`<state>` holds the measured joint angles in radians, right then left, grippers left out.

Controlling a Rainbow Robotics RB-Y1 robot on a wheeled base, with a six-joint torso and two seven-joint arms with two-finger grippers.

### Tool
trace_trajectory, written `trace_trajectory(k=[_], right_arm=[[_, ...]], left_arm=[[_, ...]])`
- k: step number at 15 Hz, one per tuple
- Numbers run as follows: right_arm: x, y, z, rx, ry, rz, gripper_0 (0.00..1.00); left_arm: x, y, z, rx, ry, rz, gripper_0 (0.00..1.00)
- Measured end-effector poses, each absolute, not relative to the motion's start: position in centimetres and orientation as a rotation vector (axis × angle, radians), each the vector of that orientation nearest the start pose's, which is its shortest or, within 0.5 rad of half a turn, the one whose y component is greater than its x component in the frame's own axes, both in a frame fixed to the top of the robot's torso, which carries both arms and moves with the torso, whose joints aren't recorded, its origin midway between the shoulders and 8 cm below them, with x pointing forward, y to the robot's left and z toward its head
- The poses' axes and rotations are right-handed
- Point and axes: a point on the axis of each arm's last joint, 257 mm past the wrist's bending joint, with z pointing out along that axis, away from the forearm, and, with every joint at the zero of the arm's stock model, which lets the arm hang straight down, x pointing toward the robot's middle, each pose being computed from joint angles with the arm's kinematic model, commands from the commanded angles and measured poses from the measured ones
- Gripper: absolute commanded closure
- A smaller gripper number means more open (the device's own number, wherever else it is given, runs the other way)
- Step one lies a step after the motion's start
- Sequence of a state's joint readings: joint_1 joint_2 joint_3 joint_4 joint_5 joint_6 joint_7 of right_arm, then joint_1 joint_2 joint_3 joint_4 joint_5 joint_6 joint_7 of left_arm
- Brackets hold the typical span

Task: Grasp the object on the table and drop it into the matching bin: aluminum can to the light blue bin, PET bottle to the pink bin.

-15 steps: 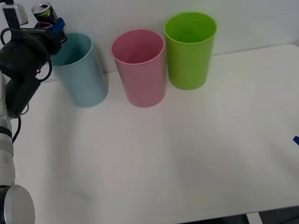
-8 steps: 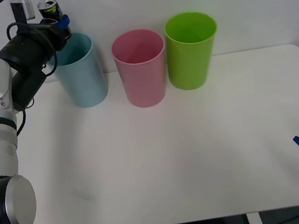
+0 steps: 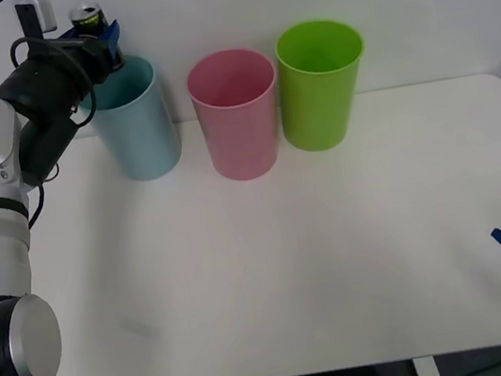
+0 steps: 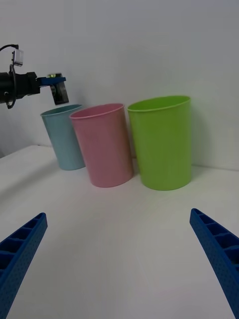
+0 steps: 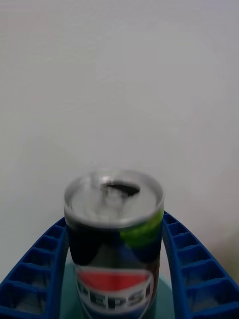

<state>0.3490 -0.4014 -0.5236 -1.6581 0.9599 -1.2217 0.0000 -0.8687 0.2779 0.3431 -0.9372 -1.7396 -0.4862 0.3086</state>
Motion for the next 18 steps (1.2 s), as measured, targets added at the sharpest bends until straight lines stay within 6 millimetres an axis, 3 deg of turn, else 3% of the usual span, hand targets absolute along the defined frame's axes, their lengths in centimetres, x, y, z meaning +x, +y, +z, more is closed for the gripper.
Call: trace_trajectory(k=[9, 18], right_arm=[[34.2, -33.0, -16.9, -0.465, 1.441, 0.567, 0.0], [34.2, -33.0, -16.9, -0.465, 1.441, 0.567, 0.0]], left_arm=[[71.0, 23.3, -1.3, 0.211, 1.421, -0.347, 0.0], [64.9, 27.2, -3.3, 0.221, 1.378, -0.431, 0.0]])
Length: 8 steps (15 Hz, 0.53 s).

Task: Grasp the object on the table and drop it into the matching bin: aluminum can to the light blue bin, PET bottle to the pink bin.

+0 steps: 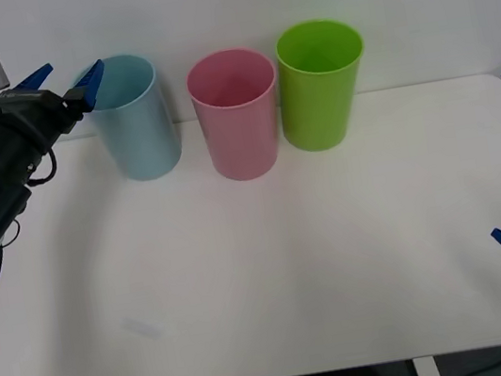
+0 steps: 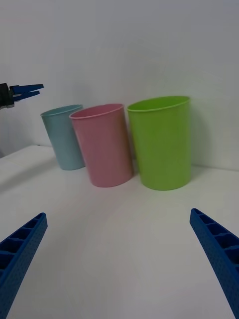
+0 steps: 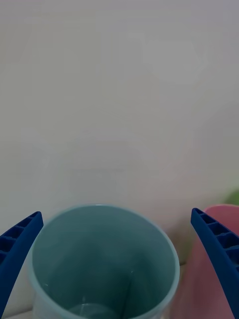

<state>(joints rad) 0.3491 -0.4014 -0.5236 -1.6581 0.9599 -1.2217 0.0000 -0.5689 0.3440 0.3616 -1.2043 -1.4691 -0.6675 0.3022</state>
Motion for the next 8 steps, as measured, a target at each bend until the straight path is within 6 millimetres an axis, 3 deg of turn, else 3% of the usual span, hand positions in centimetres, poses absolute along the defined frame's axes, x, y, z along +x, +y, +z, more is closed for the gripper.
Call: trace_trajectory(k=[8], right_arm=[[34.2, -33.0, -16.9, -0.465, 1.441, 0.567, 0.0]], left_arm=[[57.8, 32.3, -6.4, 0.295, 1.415, -0.443, 0.0]])
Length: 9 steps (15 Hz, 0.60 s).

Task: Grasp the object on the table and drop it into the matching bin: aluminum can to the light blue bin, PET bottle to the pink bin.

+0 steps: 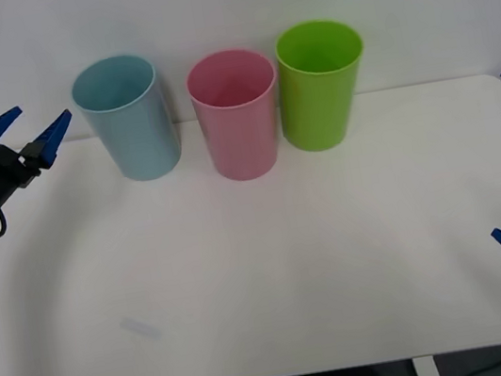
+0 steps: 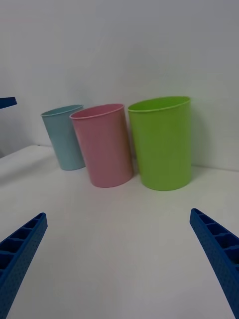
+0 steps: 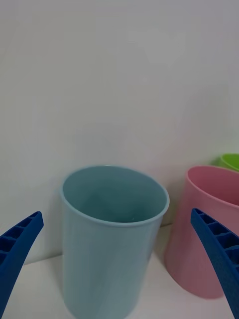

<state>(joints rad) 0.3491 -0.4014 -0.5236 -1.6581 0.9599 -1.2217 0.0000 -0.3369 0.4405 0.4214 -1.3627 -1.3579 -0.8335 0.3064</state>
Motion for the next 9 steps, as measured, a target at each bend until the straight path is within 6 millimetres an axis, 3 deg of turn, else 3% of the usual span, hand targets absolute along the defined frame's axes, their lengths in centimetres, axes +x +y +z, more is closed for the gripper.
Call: trace_trajectory(k=[9], right_arm=[[34.2, -33.0, -16.9, -0.465, 1.441, 0.567, 0.0]], left_arm=[[51.0, 38.9, -9.7, 0.332, 1.45, -0.323, 0.0]])
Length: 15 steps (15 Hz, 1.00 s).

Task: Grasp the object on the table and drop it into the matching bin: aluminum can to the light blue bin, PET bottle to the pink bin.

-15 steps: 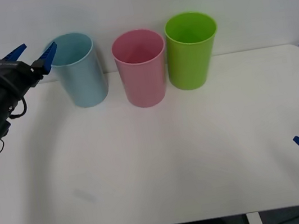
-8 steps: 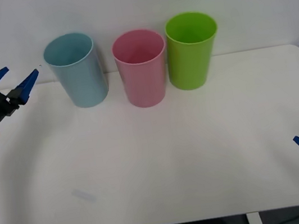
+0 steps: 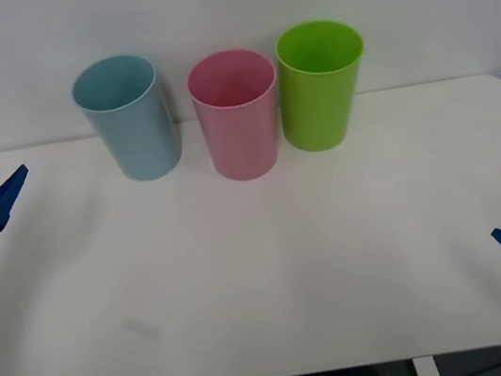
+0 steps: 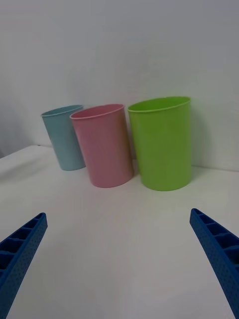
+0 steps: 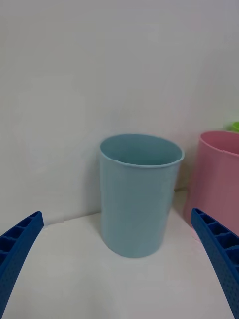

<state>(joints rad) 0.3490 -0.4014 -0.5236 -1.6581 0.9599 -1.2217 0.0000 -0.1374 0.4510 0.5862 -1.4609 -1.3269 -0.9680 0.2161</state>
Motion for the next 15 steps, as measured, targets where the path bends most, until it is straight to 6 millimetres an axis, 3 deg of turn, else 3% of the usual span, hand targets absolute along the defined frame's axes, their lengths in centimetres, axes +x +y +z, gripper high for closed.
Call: trace_trajectory(k=[6, 15], right_arm=[[34.2, -33.0, -16.9, -0.465, 1.441, 0.567, 0.0], [34.2, -33.0, -16.9, -0.465, 1.441, 0.567, 0.0]], left_arm=[[45.8, 41.0, -11.8, 0.376, 1.469, -0.322, 0.0], [39.1, 42.1, -12.7, 0.408, 1.48, -0.298, 0.0]])
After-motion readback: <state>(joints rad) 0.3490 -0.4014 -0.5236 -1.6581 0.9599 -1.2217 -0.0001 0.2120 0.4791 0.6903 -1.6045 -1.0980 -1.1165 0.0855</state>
